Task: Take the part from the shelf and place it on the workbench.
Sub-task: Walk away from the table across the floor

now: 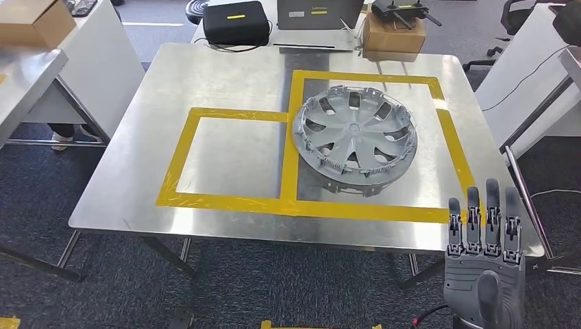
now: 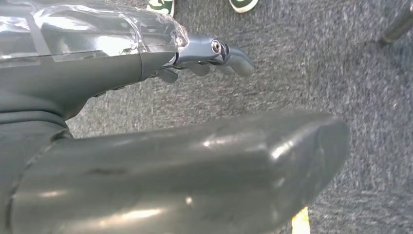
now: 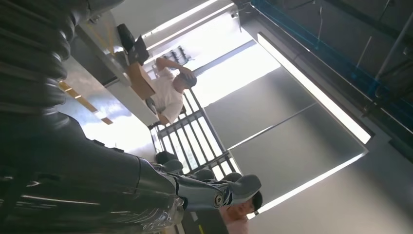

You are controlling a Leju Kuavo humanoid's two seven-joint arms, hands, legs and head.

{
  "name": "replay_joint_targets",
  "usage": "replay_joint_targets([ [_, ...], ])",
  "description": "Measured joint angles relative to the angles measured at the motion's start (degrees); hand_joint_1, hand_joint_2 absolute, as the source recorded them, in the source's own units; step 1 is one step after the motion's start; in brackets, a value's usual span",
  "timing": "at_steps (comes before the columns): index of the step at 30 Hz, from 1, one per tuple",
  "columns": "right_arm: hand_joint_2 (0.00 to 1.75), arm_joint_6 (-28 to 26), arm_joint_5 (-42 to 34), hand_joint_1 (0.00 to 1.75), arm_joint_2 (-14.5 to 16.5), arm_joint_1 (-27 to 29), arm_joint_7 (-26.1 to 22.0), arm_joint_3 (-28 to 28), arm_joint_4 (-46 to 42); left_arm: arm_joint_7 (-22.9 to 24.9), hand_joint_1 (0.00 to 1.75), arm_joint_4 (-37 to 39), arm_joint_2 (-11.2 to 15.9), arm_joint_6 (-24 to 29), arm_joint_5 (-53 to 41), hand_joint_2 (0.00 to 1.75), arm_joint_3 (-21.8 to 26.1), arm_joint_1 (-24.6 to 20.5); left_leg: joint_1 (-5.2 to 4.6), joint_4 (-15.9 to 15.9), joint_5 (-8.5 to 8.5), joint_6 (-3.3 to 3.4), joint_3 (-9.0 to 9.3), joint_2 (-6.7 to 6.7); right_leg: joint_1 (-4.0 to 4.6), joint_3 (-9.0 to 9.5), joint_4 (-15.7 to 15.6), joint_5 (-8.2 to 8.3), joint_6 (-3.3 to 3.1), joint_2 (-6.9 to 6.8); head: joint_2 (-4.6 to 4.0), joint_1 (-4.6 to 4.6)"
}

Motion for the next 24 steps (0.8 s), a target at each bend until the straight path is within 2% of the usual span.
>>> replay_joint_targets([
  [1,1.75,0.3,-0.2,0.0,0.0,-0.3,-0.1,0.1,0.1,-0.3,0.0,0.0,-0.1,0.1,0.2,0.0,-0.1,0.0,0.12,-3.3,1.13,-0.39,2.17,0.15,-0.15,-0.24,0.4,-0.1,0.4,0.07,0.0,-0.1],
  [2,1.75,0.5,-0.3,0.0,0.0,-0.6,-0.1,0.3,0.3,-0.5,0.0,0.0,-0.2,0.2,0.3,0.0,-0.1,-0.1,0.19,-5.9,1.85,-0.43,3.72,0.18,-0.19,-0.5,0.8,-0.2,0.86,0.14,0.0,-0.24],
  [3,1.75,0.6,-0.3,0.0,0.0,-0.9,0.0,0.4,0.3,-0.6,0.0,0.0,-0.2,0.2,0.4,0.0,-0.1,-0.1,0.19,-7.4,1.87,-0.18,4.56,0.16,-0.16,-0.69,1.2,-0.26,1.31,0.21,0.0,-0.33],
  [6,1.75,1.0,-0.7,0.0,-0.1,-1.3,0.2,0.6,0.6,-0.7,0.0,0.0,-0.4,0.5,0.6,0.0,-0.3,-0.1,0.06,-7.8,1.44,1.43,4.23,-0.11,-0.17,-0.91,1.5,-0.12,2.14,0.28,0.0,-0.21],
  [8,1.75,1.3,-1.1,0.0,-0.2,-1.4,0.3,0.9,0.8,-0.7,0.0,0.0,-0.5,0.7,0.6,0.0,-0.4,-0.1,0.01,-7.9,1.52,1.92,4.06,-0.17,-0.33,-0.91,1.2,-0.34,2.01,0.27,0.0,-0.05],
  [12,1.75,1.9,-1.7,0.0,-0.3,-1.5,0.1,1.1,1.3,-0.6,0.0,0.0,-0.8,0.8,0.6,0.0,-0.4,-0.1,-0.19,-7.9,1.71,2.35,3.97,-0.18,-0.38,-0.85,0.9,0.39,0.37,0.35,0.0,0.15],
  [15,1.75,2.1,-1.7,0.0,-0.3,-1.5,-0.2,1.3,1.7,-0.4,0.0,0.0,-0.8,0.9,0.6,0.0,-0.4,-0.1,-0.46,-7.9,1.71,2.54,3.95,-0.18,-0.45,-0.82,0.9,0.65,-0.09,0.43,0.0,0.22],
  [20,1.75,2.2,-1.9,0.0,-0.4,-1.4,-0.4,1.7,2.1,0.4,0.0,0.0,-0.7,1.2,0.4,0.0,-0.5,-0.1,-0.61,-7.8,1.48,2.9,3.96,-0.19,-0.49,-0.76,0.9,0.61,0.02,0.47,0.0,0.21],
  [22,1.75,2.3,-2.1,0.0,-0.5,-1.4,-0.4,1.9,2.2,0.6,0.0,0.0,-0.6,1.2,0.4,0.0,-0.5,-0.1,-0.66,-7.8,1.36,3.02,3.97,-0.19,-0.51,-0.76,0.9,0.45,0.4,0.46,0.0,0.21],
  [24,1.75,2.3,-2.1,0.0,-0.5,-1.3,-0.6,2.0,2.3,0.7,0.0,0.0,-0.5,1.2,0.4,0.0,-0.6,-0.1,-0.68,-7.8,1.27,3.08,3.96,-0.19,-0.55,-0.76,0.9,0.29,1.05,0.46,0.0,0.21],
])
